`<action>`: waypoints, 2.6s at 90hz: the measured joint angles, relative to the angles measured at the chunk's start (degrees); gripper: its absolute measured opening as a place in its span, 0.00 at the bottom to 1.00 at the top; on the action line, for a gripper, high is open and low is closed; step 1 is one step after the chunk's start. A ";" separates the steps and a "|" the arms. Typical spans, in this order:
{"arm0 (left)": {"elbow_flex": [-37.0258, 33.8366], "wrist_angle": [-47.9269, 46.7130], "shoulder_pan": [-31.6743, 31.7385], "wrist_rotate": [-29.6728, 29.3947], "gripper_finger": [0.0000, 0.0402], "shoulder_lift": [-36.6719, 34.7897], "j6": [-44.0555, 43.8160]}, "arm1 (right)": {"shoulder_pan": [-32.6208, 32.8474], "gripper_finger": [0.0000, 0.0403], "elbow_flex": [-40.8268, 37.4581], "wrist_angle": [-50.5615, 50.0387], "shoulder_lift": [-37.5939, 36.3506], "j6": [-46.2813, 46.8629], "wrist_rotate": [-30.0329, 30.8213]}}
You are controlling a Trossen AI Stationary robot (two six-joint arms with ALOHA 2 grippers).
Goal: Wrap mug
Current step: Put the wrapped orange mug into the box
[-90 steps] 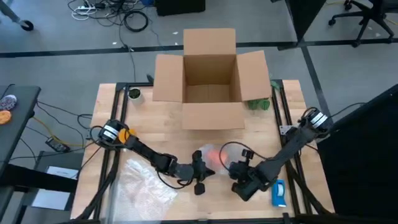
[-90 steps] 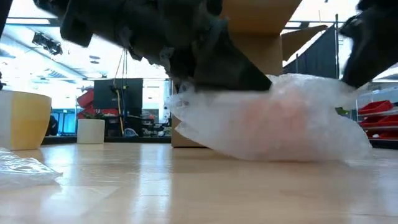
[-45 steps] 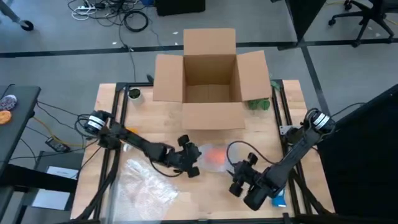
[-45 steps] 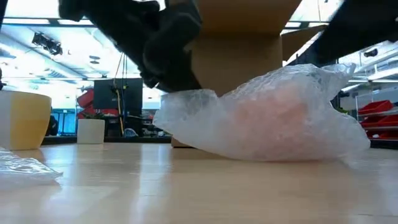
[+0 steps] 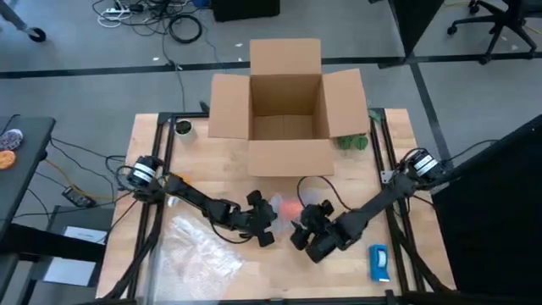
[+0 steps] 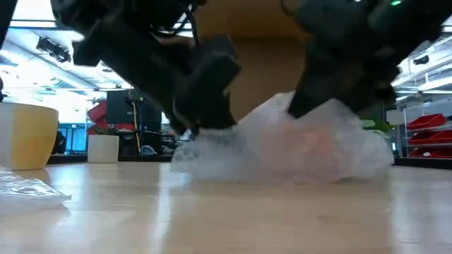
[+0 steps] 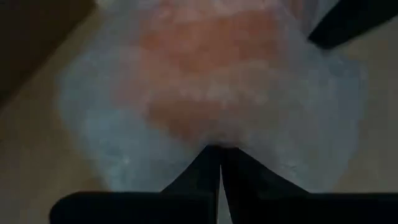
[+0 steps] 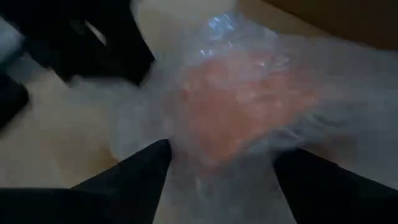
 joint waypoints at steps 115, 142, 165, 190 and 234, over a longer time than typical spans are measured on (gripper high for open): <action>1.53 -52.27 -11.01 -18.57 0.00 -19.99 -16.46 | 11.23 0.07 13.43 14.15 -22.25 -50.32 -13.42; 1.53 -29.27 -10.87 -31.30 0.00 -10.53 -6.92 | 0.44 0.07 17.50 16.97 -30.21 -73.88 -10.99; 1.48 -11.88 -8.71 -27.49 0.00 0.32 3.55 | -20.78 0.07 17.51 13.62 -30.87 -73.76 -11.50; 1.85 -6.10 -2.55 -17.24 0.00 8.81 3.95 | -40.51 0.07 16.78 -0.55 -30.28 -72.73 -12.44; 1.55 5.54 0.70 -16.84 0.00 9.15 16.03 | -45.46 0.07 17.50 3.54 -15.26 -84.33 -17.64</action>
